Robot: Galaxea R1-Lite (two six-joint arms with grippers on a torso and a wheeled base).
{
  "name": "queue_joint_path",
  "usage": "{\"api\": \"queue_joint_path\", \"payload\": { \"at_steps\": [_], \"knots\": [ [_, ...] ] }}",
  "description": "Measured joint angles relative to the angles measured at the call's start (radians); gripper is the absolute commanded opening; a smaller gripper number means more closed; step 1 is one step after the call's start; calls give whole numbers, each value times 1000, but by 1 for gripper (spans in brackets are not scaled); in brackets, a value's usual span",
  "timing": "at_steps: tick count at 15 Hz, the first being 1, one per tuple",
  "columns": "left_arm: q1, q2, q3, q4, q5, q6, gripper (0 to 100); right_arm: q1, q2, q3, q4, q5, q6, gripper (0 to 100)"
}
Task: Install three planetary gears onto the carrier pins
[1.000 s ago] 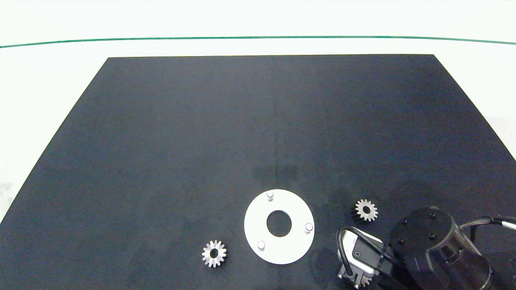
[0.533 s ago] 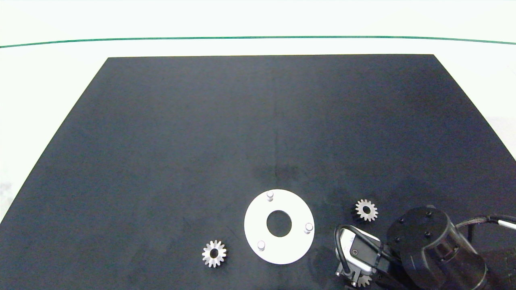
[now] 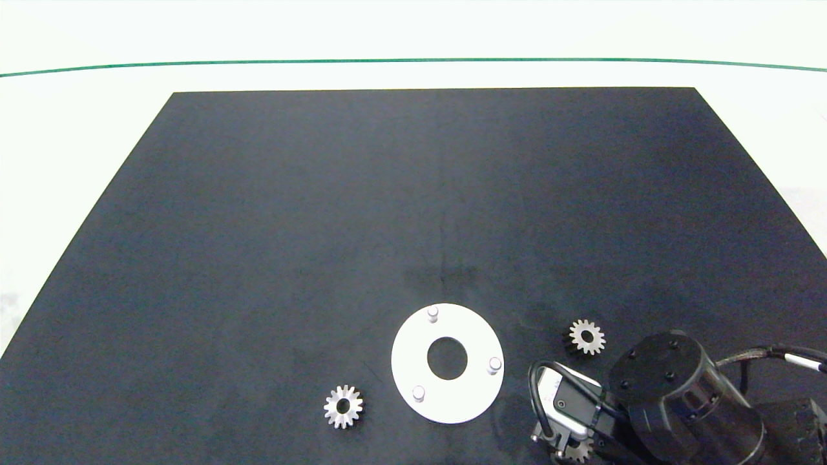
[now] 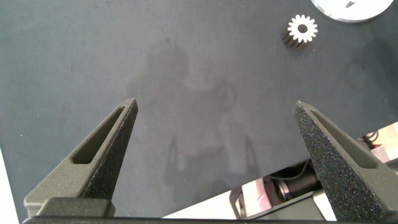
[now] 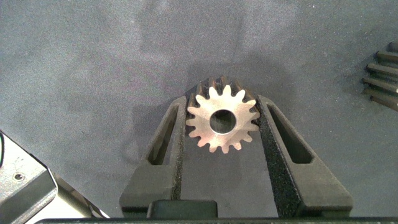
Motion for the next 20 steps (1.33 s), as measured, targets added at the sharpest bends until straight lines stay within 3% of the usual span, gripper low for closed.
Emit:
{"api": "queue_joint_path", "payload": {
  "at_steps": [14,20],
  "knots": [
    [-7,3,-5,0,-1,-1,100,-12,-21,1,15,-5,-8,4],
    [-9,6,-3,0,-1,-1,100,-13,-65,-26,16,-4,-8,4]
  ]
}}
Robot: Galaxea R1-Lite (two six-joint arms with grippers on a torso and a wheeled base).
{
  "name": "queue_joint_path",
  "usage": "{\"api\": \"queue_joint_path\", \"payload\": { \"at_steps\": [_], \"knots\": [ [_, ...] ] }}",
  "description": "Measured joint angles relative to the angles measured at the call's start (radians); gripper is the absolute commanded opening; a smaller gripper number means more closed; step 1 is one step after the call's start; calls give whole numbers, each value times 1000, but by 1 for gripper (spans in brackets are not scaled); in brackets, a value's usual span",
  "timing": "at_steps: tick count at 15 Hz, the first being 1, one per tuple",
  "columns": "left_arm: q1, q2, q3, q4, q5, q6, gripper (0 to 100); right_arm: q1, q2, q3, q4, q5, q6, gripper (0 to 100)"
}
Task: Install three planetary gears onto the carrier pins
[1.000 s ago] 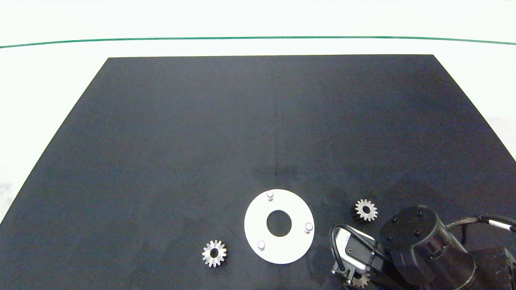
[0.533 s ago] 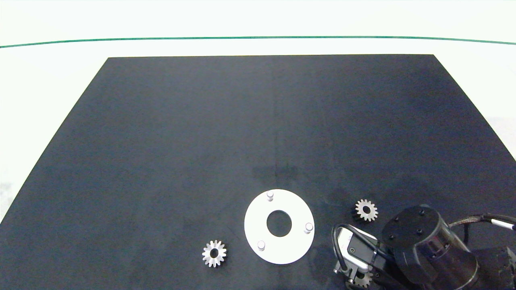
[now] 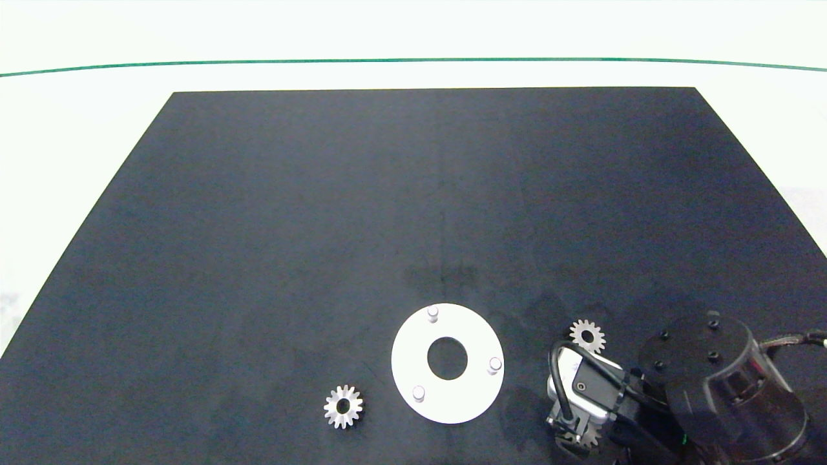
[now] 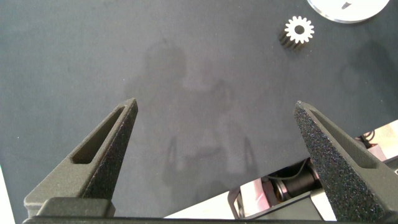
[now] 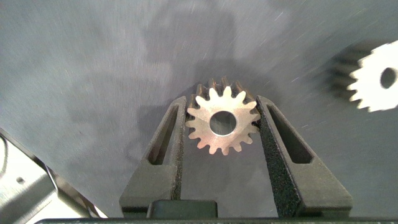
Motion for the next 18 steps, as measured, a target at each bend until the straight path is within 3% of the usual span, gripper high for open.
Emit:
{"api": "queue_joint_path", "payload": {
  "at_steps": [8,13,18],
  "knots": [
    [-2,0,3,0,0,1,100,0,-3,-223,107,1,3,4],
    [-3,1,3,0,-1,1,100,23,91,-374,251,-8,4,4],
    [-5,1,2,0,-1,1,100,50,187,-476,270,-18,3,4]
  ]
}}
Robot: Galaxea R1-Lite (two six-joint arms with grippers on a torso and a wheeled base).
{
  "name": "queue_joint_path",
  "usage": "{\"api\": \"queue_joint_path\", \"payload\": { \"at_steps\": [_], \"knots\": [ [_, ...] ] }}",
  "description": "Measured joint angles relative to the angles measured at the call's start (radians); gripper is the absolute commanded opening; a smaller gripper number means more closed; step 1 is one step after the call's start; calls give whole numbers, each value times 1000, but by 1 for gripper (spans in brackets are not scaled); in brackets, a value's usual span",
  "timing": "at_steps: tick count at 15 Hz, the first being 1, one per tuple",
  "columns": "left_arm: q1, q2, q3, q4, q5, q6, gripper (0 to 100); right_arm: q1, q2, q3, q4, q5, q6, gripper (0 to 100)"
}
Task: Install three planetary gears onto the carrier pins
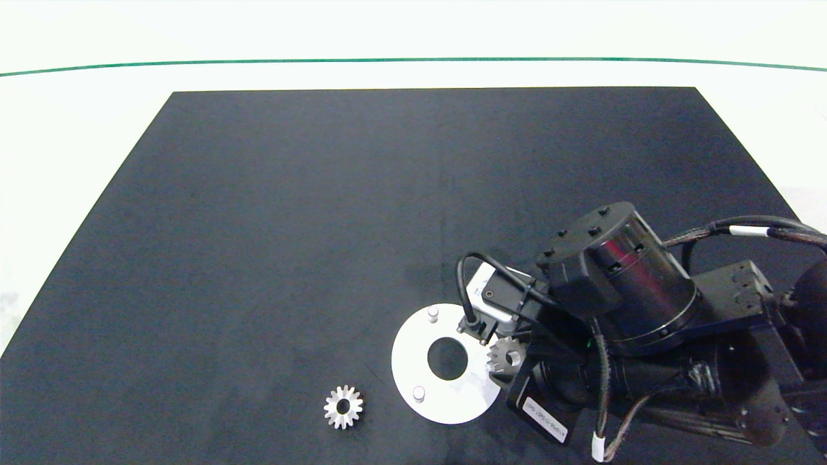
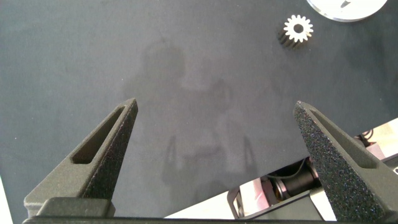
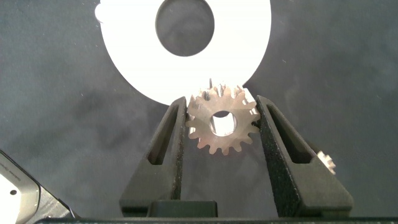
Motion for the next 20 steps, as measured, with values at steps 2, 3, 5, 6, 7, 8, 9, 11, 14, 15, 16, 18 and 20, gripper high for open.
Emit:
{"api": "queue_joint_path", "payload": {
  "at_steps": [2,3,5,6,7,8,9,11,14,15,16,18,20],
  "knots": [
    [-1,0,0,0,0,-1,100,3,23,-6,0,-36,-3,4],
    [-1,0,0,0,0,-1,100,4,31,-8,0,-38,-4,4],
    [-3,0,0,0,0,-1,100,5,41,-13,0,-39,-4,4],
    [-5,0,0,0,0,-1,100,5,44,-13,0,-39,-3,4],
    [-5,0,0,0,0,-1,100,5,48,-13,1,-39,-3,4],
    [-5,0,-1,0,0,-1,100,5,50,-13,0,-39,-3,4],
    [-5,0,-2,0,0,-1,100,5,53,-13,0,-39,-2,4],
    [-7,0,-2,-1,0,-1,100,5,58,-14,-2,-37,0,4],
    [-8,0,-2,0,0,-1,100,5,66,-14,-4,-37,0,4],
    [-9,0,-2,0,0,-1,100,5,67,-14,-5,-37,0,4],
    [-9,0,-2,0,0,-1,100,5,67,-14,-5,-37,0,4],
    [-9,0,-2,-1,0,0,100,5,68,-14,-5,-37,0,4],
    [-9,0,-2,-1,0,0,100,4,70,-15,-6,-37,1,4]
  ]
}}
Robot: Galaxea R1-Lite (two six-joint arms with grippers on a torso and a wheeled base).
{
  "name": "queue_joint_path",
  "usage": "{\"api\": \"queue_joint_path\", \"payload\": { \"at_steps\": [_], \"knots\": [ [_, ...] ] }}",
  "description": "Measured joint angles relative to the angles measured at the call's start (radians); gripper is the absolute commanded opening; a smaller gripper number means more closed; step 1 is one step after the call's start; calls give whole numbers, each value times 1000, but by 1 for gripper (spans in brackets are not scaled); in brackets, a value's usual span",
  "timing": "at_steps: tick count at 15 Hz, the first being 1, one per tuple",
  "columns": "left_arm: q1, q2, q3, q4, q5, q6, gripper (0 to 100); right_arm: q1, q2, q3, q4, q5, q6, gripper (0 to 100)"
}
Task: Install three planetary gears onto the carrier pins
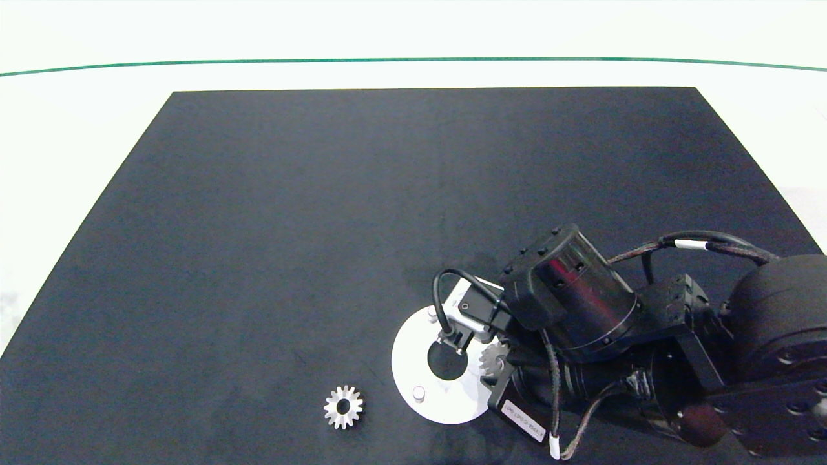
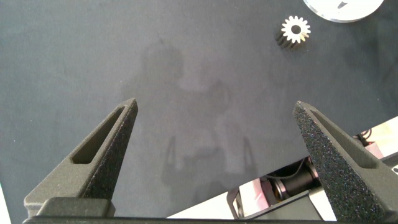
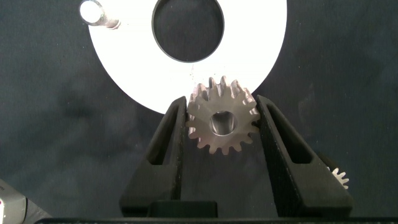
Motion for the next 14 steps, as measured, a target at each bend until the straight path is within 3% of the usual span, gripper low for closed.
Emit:
{"api": "queue_joint_path", "payload": {
  "at_steps": [7,8,14],
  "knots": [
    [-13,0,0,0,0,-1,100,-4,17,-16,-1,0,2,4],
    [-13,1,0,0,-2,-1,100,-5,18,-16,-2,0,2,100],
    [-14,1,0,0,-2,-1,100,-8,24,-13,-3,0,2,100]
  ]
}}
